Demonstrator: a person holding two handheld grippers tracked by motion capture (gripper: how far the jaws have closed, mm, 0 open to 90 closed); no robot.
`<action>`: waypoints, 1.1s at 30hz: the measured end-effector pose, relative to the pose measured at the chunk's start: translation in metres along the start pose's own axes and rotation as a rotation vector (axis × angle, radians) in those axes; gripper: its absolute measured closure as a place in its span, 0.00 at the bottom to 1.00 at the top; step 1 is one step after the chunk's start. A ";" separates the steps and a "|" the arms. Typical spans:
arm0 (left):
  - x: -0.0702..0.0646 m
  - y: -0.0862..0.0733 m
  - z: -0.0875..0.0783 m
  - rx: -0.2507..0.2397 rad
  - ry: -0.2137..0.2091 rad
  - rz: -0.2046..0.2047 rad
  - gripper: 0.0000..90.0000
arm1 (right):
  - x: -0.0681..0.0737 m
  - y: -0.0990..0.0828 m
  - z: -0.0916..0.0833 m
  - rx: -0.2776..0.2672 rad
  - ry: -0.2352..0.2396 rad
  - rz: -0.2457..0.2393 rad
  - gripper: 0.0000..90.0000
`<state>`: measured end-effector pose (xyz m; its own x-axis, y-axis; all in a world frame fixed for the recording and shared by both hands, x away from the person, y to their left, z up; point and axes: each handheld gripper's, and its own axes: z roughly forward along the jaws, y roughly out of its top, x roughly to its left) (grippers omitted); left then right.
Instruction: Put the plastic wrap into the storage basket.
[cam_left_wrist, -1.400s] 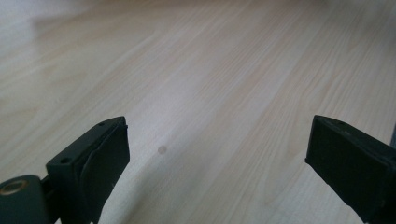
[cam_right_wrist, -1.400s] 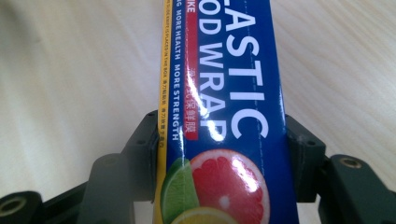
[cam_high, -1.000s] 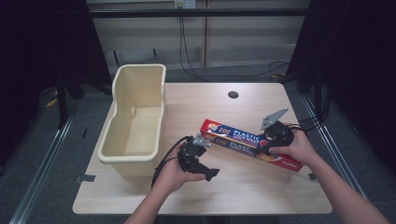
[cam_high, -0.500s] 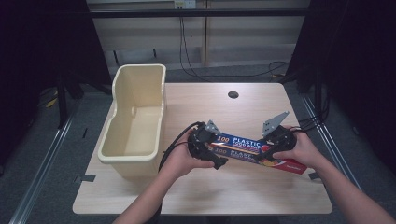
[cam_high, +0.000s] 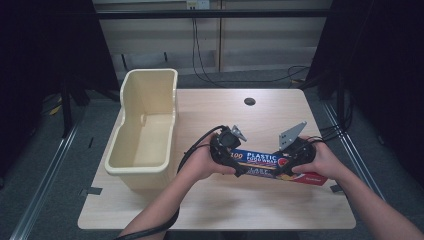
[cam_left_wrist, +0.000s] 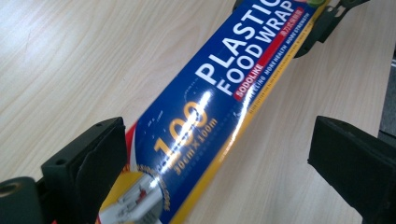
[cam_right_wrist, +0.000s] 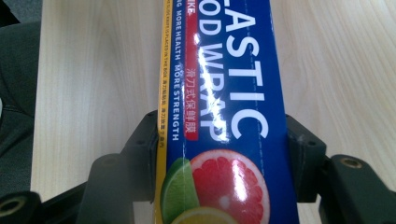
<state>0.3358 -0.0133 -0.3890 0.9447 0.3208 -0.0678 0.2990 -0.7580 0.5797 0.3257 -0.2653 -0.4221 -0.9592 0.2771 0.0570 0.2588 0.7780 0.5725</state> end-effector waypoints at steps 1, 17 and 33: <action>0.000 0.001 0.001 -0.003 -0.005 -0.003 0.05 | 0.001 0.000 0.000 -0.003 -0.002 -0.005 0.46; -0.006 0.016 0.014 0.051 -0.083 0.095 0.05 | 0.008 0.014 0.000 -0.016 0.061 -0.104 0.46; -0.010 0.019 0.027 0.097 -0.158 0.145 0.21 | 0.011 0.027 -0.002 -0.022 0.091 -0.180 0.46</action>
<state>0.3355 -0.0460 -0.3994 0.9859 0.1174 -0.1196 0.1626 -0.8434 0.5121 0.3216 -0.2427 -0.4047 -0.9964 0.0813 0.0253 0.0803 0.7975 0.5979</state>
